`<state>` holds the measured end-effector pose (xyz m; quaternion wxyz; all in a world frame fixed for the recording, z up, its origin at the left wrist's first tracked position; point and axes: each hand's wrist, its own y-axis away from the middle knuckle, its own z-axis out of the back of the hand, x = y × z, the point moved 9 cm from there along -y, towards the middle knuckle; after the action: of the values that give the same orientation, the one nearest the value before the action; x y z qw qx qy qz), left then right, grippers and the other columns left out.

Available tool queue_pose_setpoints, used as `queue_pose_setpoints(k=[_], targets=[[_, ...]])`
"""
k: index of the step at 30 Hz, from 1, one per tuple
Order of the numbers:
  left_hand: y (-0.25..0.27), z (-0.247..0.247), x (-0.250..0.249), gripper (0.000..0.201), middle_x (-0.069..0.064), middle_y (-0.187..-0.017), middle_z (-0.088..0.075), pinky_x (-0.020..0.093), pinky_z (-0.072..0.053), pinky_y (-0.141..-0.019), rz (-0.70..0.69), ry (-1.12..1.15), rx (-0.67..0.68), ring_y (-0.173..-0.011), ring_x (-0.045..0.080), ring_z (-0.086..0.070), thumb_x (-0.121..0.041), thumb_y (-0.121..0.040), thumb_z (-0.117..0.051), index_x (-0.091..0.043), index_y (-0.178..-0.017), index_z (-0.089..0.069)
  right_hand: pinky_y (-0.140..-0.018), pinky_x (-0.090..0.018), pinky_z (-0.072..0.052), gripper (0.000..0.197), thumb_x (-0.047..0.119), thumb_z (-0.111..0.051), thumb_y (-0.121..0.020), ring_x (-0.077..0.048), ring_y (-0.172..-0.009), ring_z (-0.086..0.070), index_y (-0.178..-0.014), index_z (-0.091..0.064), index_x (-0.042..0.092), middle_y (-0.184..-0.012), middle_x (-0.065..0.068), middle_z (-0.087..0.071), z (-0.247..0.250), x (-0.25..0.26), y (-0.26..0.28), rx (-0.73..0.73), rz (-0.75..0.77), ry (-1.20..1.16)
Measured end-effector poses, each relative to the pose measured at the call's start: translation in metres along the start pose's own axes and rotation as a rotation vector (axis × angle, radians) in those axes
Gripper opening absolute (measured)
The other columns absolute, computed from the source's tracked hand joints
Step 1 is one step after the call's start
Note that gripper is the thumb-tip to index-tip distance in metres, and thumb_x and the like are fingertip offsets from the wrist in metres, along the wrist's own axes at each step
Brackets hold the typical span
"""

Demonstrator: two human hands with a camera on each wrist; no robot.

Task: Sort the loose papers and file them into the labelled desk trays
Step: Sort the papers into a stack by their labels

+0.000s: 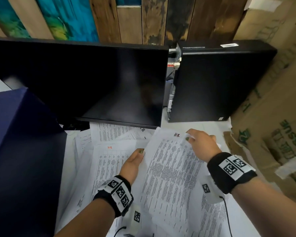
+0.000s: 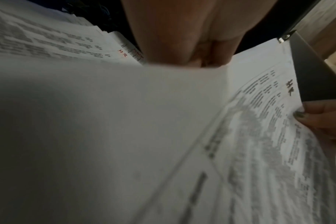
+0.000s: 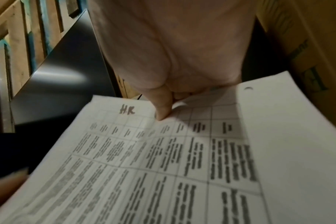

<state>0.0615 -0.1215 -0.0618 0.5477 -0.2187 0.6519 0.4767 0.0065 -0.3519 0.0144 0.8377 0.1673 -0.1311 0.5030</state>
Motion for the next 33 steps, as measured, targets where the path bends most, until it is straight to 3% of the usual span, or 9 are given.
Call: queue_pose_setpoints(k=[3,9,12,16,20,23,27,31,33], targets=[[0.003,-0.005,-0.006,0.024,-0.021,-0.112,-0.055,0.015,-0.038,-0.091,-0.034,-0.248,0.055,-0.107,0.0,-0.051,-0.035,-0.098,-0.042,-0.032,-0.122,-0.048,-0.087,-0.034,-0.023,0.03,0.009,-0.035,-0.096,-0.019,-0.105,-0.052,-0.113,-0.054,0.025,-0.105,0.004,-0.06,0.001,0.01,-0.002,-0.051,-0.006,0.026],[-0.003,0.033,-0.028,0.028,-0.011,-0.112,-0.061,0.019,-0.042,-0.079,-0.088,-0.376,-0.115,-0.1,0.007,-0.056,-0.021,-0.099,-0.042,-0.026,-0.125,-0.052,-0.09,-0.033,-0.021,0.019,0.024,-0.049,-0.093,-0.015,-0.104,-0.047,-0.109,-0.055,0.032,-0.106,0.008,-0.059,0.029,0.052,-0.002,-0.278,0.087,-0.088],[-0.007,0.075,-0.03,0.018,-0.008,-0.106,-0.062,0.018,-0.043,-0.08,-0.05,-0.29,-0.24,-0.097,0.007,-0.057,-0.02,-0.098,-0.044,-0.021,-0.113,-0.055,-0.103,-0.04,-0.025,0.043,0.029,-0.059,-0.087,-0.019,-0.116,-0.043,-0.128,-0.045,0.034,-0.12,0.004,-0.052,0.032,0.052,-0.004,-0.337,0.044,-0.142],[-0.01,0.136,0.002,0.035,0.0,-0.118,-0.063,0.04,-0.046,-0.099,0.125,-0.26,-0.374,-0.108,0.022,-0.059,-0.035,-0.089,-0.049,-0.022,-0.12,-0.054,-0.108,-0.045,-0.035,0.077,0.028,-0.067,-0.083,-0.025,-0.128,-0.041,-0.146,-0.022,0.031,-0.14,-0.004,-0.039,-0.009,0.032,-0.008,-0.183,-0.003,-0.27],[0.0,0.173,0.026,0.023,0.009,-0.104,-0.063,0.036,-0.047,-0.087,0.235,-0.49,-0.449,-0.091,0.026,-0.058,-0.027,-0.096,-0.045,-0.013,-0.11,-0.055,-0.109,-0.045,-0.034,0.098,0.039,-0.073,-0.077,-0.027,-0.133,-0.037,-0.15,-0.009,0.028,-0.147,-0.007,-0.031,-0.079,-0.001,0.002,0.123,-0.117,-0.231],[0.009,0.174,0.046,0.026,0.019,-0.113,-0.061,0.035,-0.046,-0.09,0.318,-0.589,-0.4,-0.098,0.031,-0.058,-0.015,-0.097,-0.045,0.0,-0.116,-0.053,-0.115,-0.049,-0.022,0.116,0.046,-0.078,-0.068,-0.026,-0.143,-0.019,-0.151,0.0,0.023,-0.157,-0.007,-0.013,-0.116,-0.026,0.015,0.269,-0.145,-0.066],[0.018,0.169,0.056,0.031,0.022,-0.124,-0.056,0.038,-0.04,-0.098,0.397,-0.665,-0.398,-0.114,0.034,-0.054,-0.005,-0.097,-0.036,0.003,-0.125,-0.048,-0.118,-0.047,-0.007,0.117,0.039,-0.079,-0.069,-0.02,-0.146,-0.006,-0.151,0.003,0.022,-0.159,-0.003,0.002,-0.124,-0.04,0.021,0.332,-0.105,-0.001],[0.015,0.17,0.049,0.042,0.025,-0.128,-0.049,0.042,-0.043,-0.096,0.474,-0.697,-0.457,-0.114,0.039,-0.05,-0.008,-0.09,-0.047,0.004,-0.13,-0.04,-0.113,-0.048,-0.026,0.096,0.049,-0.068,-0.078,-0.023,-0.14,-0.027,-0.15,-0.011,0.025,-0.155,-0.002,-0.022,-0.106,-0.036,0.009,0.274,-0.111,0.023],[0.015,0.17,0.041,0.054,0.018,-0.13,-0.038,0.042,-0.049,-0.09,0.495,-0.713,-0.484,-0.107,0.035,-0.047,-0.009,-0.083,-0.05,-0.008,-0.134,-0.031,-0.11,-0.047,-0.032,0.078,0.047,-0.059,-0.086,-0.025,-0.134,-0.037,-0.149,-0.019,0.023,-0.151,-0.004,-0.032,-0.091,-0.032,-0.004,0.217,-0.128,0.014]])
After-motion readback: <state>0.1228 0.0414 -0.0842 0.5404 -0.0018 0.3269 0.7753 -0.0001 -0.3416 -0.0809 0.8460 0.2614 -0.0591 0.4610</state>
